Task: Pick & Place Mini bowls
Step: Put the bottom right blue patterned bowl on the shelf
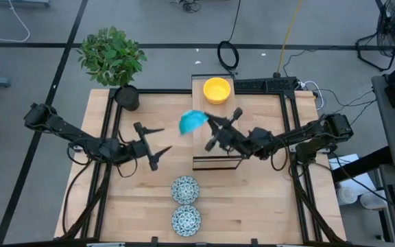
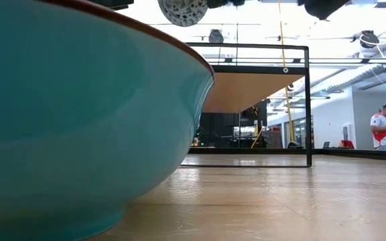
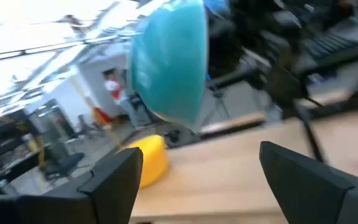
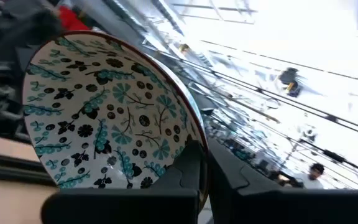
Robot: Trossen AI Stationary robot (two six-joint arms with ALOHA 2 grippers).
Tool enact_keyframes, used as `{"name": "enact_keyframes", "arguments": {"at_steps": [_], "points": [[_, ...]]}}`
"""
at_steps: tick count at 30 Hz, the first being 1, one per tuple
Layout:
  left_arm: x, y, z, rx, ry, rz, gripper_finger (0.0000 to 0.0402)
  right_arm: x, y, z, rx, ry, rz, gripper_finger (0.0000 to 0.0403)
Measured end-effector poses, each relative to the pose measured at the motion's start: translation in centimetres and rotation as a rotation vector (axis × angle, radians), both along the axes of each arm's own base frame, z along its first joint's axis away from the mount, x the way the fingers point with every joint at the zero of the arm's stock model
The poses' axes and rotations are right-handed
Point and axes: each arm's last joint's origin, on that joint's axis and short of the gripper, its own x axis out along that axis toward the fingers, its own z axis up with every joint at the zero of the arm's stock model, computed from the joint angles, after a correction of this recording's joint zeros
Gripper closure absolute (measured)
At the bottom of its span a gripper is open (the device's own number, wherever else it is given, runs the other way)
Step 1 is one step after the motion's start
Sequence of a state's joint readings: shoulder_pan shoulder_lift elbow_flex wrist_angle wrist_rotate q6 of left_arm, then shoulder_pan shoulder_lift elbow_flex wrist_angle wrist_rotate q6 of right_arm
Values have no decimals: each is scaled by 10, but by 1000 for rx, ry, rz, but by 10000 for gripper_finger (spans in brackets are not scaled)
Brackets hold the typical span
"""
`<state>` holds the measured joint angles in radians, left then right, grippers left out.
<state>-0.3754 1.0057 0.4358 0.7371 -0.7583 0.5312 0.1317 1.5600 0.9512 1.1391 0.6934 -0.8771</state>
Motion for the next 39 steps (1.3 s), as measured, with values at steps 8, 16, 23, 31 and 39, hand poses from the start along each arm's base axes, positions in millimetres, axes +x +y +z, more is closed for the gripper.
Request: {"name": "enact_keyframes", "arguments": {"at_steps": [8,16,23,31,39], "points": [[22,21,4,63,-53,-73,75,4,-25,-2,46,-45,42,402],[58,34,20,101,-42,60,75,4,-30,-2,68,-68,59,402],[66,41,30,107,-39,215,75,6,-27,-4,60,-45,69,403],[63,39,37,147,-66,266,93,6,-25,-4,78,-49,74,403],[62,41,38,120,-86,274,273,7,-25,-8,132,-34,89,402]]}}
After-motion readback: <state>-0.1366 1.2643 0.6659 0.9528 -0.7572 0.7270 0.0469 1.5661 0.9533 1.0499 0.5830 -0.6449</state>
